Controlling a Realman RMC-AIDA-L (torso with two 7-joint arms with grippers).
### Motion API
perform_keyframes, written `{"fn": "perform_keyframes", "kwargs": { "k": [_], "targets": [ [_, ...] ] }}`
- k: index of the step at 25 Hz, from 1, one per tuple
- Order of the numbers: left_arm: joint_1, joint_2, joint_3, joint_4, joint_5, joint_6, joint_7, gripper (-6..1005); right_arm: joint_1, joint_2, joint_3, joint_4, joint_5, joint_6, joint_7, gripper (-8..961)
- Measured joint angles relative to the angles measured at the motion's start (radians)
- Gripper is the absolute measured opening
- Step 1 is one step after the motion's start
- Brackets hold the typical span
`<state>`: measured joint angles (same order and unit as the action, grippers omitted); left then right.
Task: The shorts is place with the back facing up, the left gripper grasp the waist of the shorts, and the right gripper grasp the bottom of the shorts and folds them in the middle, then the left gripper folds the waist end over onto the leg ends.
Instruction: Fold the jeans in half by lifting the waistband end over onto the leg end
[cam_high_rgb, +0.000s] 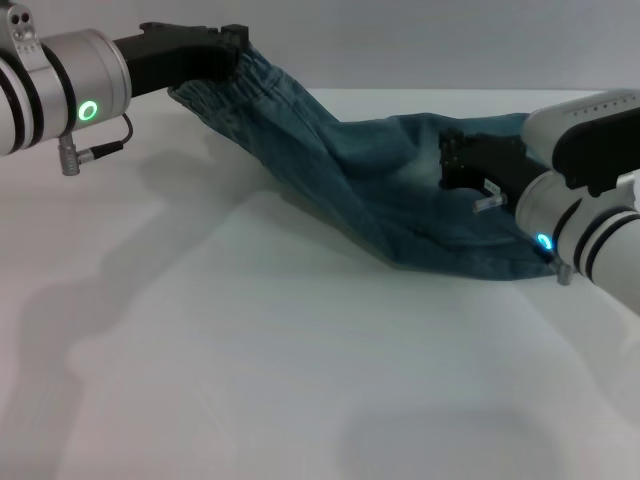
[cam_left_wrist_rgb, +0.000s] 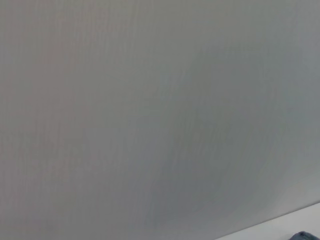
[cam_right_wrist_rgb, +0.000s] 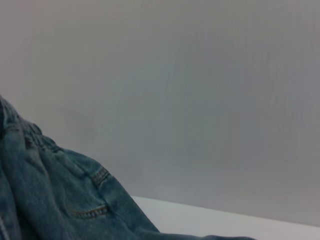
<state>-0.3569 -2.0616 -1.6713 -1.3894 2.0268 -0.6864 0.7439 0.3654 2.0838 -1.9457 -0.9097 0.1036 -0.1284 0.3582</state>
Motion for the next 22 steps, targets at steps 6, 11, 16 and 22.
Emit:
{"fn": "perform_keyframes", "kwargs": {
  "k": [6, 11, 16, 22],
  "targets": [
    [0.011, 0.0, 0.013, -0.023, -0.024, 0.0, 0.002, 2, 0.051, -0.002, -0.048, 0.061, 0.091, -0.034, 0.002, -2],
    [0.014, 0.0, 0.014, -0.046, -0.04, 0.0, 0.004, 2, 0.112, 0.0, -0.133, 0.08, 0.158, -0.041, 0.002, -1],
    [0.015, 0.0, 0.019, -0.057, -0.059, 0.0, 0.009, 2, 0.156, 0.003, -0.191, 0.102, 0.198, -0.042, 0.006, 0],
    [0.016, 0.002, 0.031, -0.087, -0.07, 0.001, 0.011, 1, 0.207, 0.004, -0.288, 0.126, 0.286, -0.072, 0.012, 1]
  ]
}}
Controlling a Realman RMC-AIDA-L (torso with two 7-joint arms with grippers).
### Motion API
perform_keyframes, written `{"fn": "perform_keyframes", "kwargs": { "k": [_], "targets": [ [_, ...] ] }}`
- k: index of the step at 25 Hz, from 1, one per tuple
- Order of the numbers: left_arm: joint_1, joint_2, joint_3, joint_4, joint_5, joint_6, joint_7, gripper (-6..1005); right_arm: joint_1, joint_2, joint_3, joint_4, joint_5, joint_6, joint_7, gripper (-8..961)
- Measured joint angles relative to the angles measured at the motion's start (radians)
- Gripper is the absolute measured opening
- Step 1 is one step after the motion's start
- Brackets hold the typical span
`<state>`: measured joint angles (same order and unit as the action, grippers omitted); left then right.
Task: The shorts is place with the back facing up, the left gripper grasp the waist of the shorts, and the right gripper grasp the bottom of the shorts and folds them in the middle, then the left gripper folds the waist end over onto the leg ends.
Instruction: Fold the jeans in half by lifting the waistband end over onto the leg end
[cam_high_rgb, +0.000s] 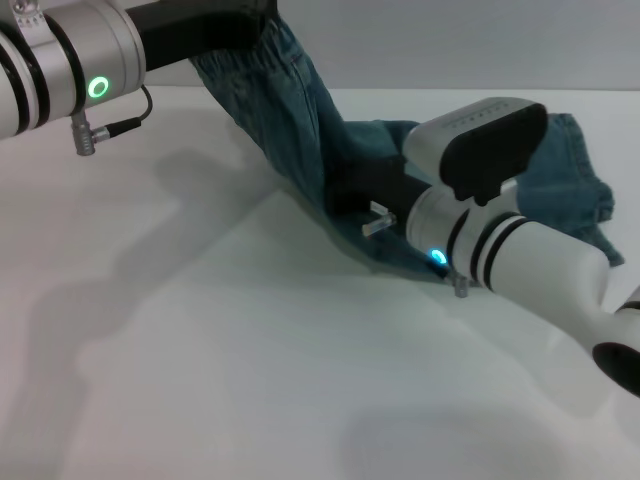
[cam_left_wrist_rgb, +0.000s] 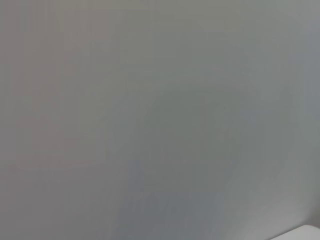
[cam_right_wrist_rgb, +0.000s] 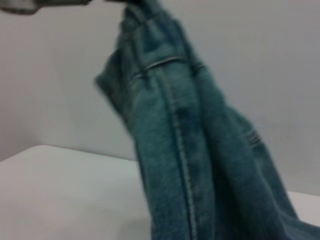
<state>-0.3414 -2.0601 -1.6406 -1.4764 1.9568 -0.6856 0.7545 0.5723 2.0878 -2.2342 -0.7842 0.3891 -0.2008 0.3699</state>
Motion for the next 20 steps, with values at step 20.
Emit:
{"fn": "perform_keyframes", "kwargs": {
  "k": [20],
  "targets": [
    [-0.003, 0.002, 0.0, -0.029, -0.004, 0.003, 0.011, 1, -0.149, -0.013, 0.154, -0.027, -0.052, -0.036, -0.005, 5]
  ]
}}
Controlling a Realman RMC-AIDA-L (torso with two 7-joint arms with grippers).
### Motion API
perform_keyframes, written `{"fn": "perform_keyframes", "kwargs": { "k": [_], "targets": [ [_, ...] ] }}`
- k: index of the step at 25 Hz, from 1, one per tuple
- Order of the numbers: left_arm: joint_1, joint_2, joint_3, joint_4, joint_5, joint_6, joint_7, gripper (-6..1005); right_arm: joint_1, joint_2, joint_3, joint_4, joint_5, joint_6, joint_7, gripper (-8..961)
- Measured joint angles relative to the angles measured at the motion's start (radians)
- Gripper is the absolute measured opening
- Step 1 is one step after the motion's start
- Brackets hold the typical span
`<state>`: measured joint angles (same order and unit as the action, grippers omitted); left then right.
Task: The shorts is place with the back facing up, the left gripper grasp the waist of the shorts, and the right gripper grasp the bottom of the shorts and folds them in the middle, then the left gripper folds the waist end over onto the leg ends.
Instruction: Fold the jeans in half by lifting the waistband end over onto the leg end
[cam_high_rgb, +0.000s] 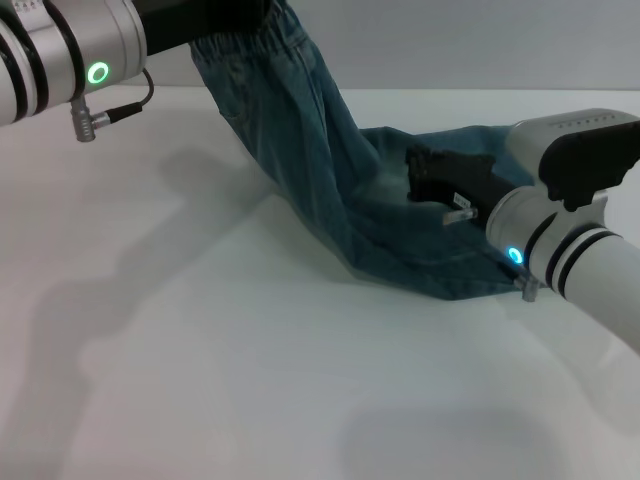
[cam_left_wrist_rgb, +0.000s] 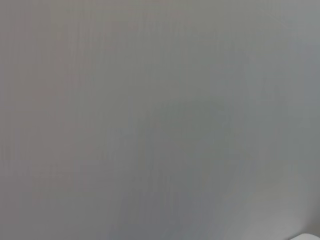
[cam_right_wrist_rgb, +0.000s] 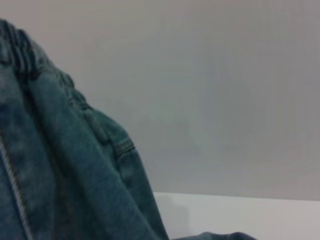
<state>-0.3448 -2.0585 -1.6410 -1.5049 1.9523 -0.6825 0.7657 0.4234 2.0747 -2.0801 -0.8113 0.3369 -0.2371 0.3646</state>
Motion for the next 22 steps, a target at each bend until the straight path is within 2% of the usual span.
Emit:
{"fn": "perform_keyframes", "kwargs": {
  "k": [8, 16, 22],
  "targets": [
    [-0.004, 0.0, 0.006, -0.021, -0.007, 0.002, 0.001, 2, 0.057, 0.008, -0.08, 0.006, 0.011, 0.008, 0.041, 6],
    [-0.001, 0.0, 0.007, -0.032, -0.019, 0.003, 0.006, 1, 0.155, 0.012, -0.196, 0.03, 0.013, 0.001, 0.127, 8],
    [0.002, 0.0, 0.007, -0.032, -0.046, 0.0, 0.027, 2, 0.179, 0.013, -0.246, 0.024, 0.014, -0.012, 0.137, 9]
  ]
}}
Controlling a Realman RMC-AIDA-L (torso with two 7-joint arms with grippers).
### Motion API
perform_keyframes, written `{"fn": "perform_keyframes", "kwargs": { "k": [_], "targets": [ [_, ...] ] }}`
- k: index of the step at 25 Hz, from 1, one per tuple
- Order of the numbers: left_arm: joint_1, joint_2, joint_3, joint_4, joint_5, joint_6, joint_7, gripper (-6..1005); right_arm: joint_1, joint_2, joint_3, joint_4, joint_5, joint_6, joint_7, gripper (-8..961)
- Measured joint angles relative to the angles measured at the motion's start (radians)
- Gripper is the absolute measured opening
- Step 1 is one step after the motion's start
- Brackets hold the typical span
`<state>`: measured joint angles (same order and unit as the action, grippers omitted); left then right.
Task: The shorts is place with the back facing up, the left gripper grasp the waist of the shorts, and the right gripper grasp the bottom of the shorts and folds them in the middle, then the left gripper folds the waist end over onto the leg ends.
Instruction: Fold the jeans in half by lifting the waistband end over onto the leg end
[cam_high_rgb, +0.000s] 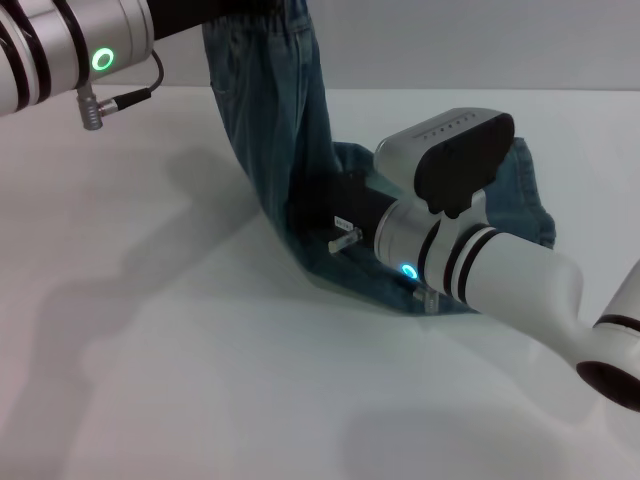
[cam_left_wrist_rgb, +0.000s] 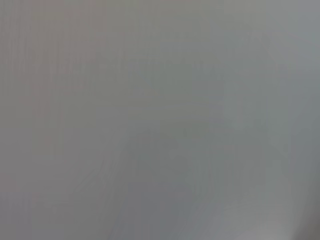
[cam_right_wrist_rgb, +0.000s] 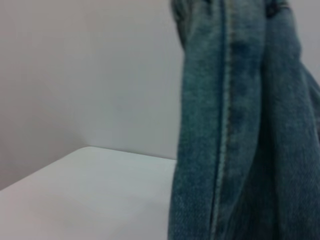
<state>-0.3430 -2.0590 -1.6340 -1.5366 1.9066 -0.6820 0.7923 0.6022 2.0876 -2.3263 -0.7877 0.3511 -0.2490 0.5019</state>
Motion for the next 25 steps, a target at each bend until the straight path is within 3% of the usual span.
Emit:
{"fn": "perform_keyframes", "kwargs": {
  "k": [13, 20, 25],
  "targets": [
    [0.012, 0.001, -0.006, 0.011, -0.006, -0.004, 0.015, 2, -0.142, -0.016, 0.162, 0.004, -0.059, -0.038, -0.011, 11],
    [0.014, 0.001, -0.001, 0.006, -0.006, -0.008, 0.015, 2, -0.096, -0.006, 0.158, 0.041, -0.055, -0.038, -0.002, 13],
    [0.013, 0.0, 0.001, 0.004, -0.019, -0.013, 0.021, 1, -0.06, -0.001, 0.089, 0.037, -0.053, -0.038, 0.038, 14]
  ]
}}
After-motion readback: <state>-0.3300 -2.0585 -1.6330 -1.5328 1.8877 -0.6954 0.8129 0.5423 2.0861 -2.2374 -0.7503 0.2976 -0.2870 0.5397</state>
